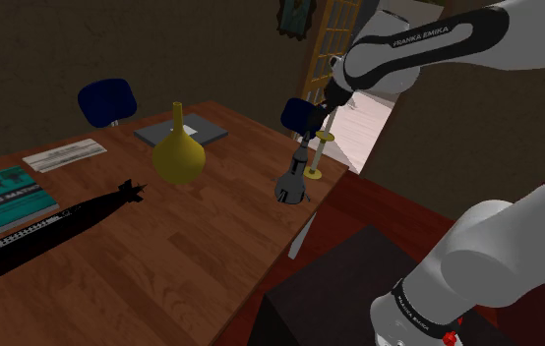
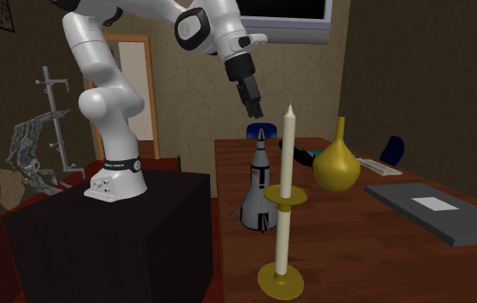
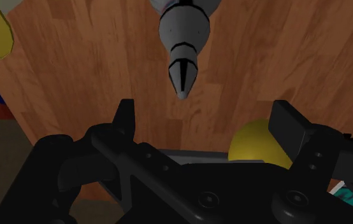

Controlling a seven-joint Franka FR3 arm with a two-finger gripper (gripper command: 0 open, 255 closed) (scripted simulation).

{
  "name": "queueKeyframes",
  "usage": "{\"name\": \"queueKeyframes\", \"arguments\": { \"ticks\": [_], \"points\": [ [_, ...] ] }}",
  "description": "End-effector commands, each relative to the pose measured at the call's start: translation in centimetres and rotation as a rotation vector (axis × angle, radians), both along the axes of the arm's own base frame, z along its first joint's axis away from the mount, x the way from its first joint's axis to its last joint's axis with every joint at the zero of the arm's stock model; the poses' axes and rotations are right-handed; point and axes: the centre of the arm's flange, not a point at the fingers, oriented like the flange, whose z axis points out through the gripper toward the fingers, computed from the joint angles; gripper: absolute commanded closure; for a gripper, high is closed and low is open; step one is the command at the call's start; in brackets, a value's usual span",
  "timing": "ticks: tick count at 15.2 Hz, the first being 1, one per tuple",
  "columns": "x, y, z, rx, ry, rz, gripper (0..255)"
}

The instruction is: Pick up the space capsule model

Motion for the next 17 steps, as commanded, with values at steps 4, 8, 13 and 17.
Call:
{"name": "queueKeyframes", "arguments": {
  "ticks": [4,8,13,17],
  "points": [
    [2.1,-0.6,-3.0,-0.001,-0.041,0.035,0],
    [2.1,-0.6,-5.1,-0.001,-0.041,0.035,0],
    [2.1,-0.5,-5.9,-0.001,-0.041,0.035,255],
    [2.1,-0.5,-5.8,-0.001,-0.041,0.035,255]
  ]
}}
